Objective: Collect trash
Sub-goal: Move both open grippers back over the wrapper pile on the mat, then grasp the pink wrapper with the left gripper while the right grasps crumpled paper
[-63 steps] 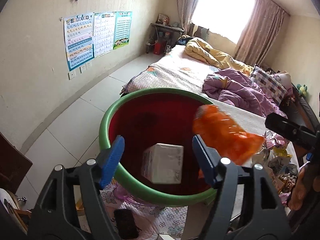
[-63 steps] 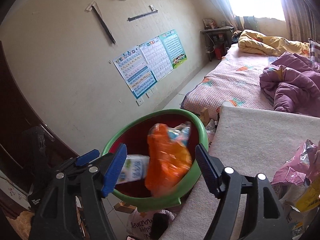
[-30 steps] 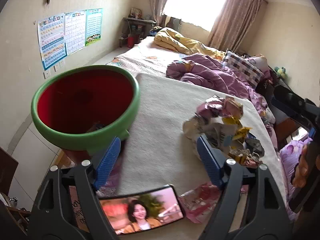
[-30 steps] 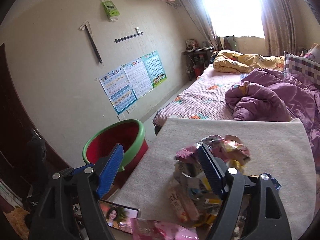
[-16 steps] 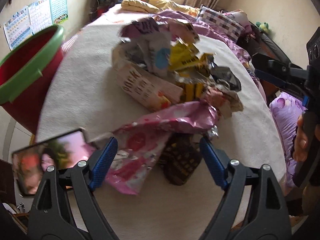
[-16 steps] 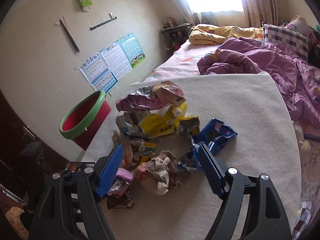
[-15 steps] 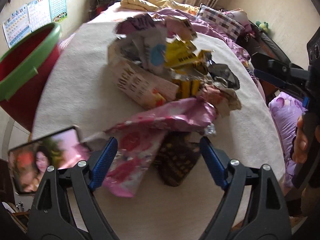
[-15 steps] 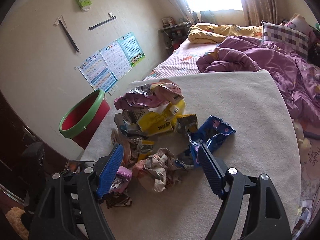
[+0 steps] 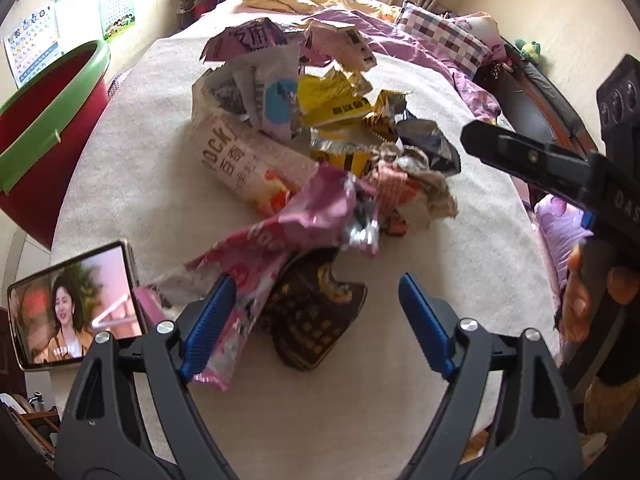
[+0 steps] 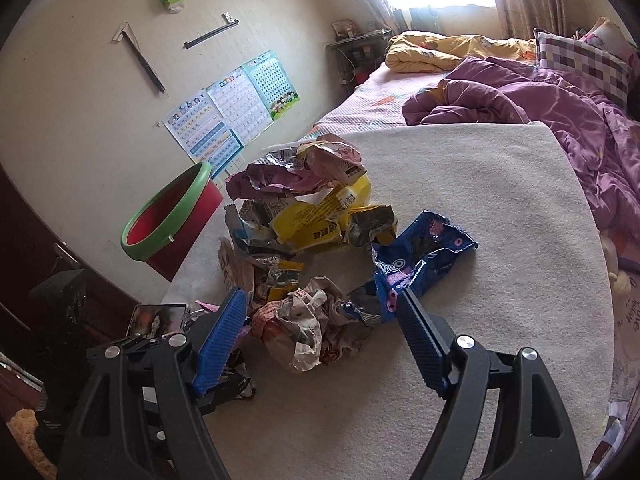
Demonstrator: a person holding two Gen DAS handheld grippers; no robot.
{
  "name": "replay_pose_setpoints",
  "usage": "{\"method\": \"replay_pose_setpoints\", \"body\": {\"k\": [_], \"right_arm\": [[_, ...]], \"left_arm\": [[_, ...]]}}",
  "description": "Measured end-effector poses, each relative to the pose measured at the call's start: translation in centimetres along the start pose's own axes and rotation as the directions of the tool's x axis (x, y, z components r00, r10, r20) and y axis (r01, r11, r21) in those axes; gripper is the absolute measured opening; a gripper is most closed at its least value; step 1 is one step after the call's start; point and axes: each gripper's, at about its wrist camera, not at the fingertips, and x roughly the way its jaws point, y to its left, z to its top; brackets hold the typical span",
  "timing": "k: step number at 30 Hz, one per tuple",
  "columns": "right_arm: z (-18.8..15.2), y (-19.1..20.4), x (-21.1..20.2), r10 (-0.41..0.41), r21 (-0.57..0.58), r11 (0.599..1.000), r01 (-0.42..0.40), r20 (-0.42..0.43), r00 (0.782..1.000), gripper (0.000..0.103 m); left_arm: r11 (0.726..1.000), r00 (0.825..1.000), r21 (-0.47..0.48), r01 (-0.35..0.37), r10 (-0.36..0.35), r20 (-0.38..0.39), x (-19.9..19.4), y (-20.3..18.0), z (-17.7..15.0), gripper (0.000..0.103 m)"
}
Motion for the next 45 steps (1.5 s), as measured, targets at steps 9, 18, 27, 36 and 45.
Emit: {"method": "replay_pose_setpoints", "body": {"k": [9, 18, 27, 36, 45], "right_arm": [[-0.3, 0.6, 1.6, 0.035, -0.01, 0.999, -0.036, -0.049, 0.998, 0.075], [-0.9, 1.3, 3.6, 0.044, -0.028, 0.998, -0.048, -0.121, 0.992, 0.043], [-0.1, 1.7, 1.7, 0.071, -0.044, 0.996, -0.072, -0.026, 0.997, 0.021], [-0.1, 1.7, 0.8, 0.05, -0.057, 0.997, -0.051, -0.019, 0.999, 0.021], [-0.2, 2.0, 0.8, 0.054, -0.051, 0.997, -0.055, -0.022, 0.998, 0.024]], "left_arm": [[1.0, 1.0, 0.0, -0.029, 0.029, -0.007, 1.3, 0.3, -0.5, 0.067], [1.0, 1.0, -0.011, -0.016, 0.016, 0.023, 0.8, 0.2, 0.1, 0.051], [0.998, 0.991, -0.066, 0.026, -0.017, 0.129, -2.5, 1.4, 1.2, 0.05], [0.998, 0.982, -0.063, 0.03, -0.018, 0.186, -3.2, 0.4, 2.1, 0.064], [0.993, 0.978, -0.112, -0.035, 0.057, 0.199, -3.1, 2.2, 2.7, 0.068]]}}
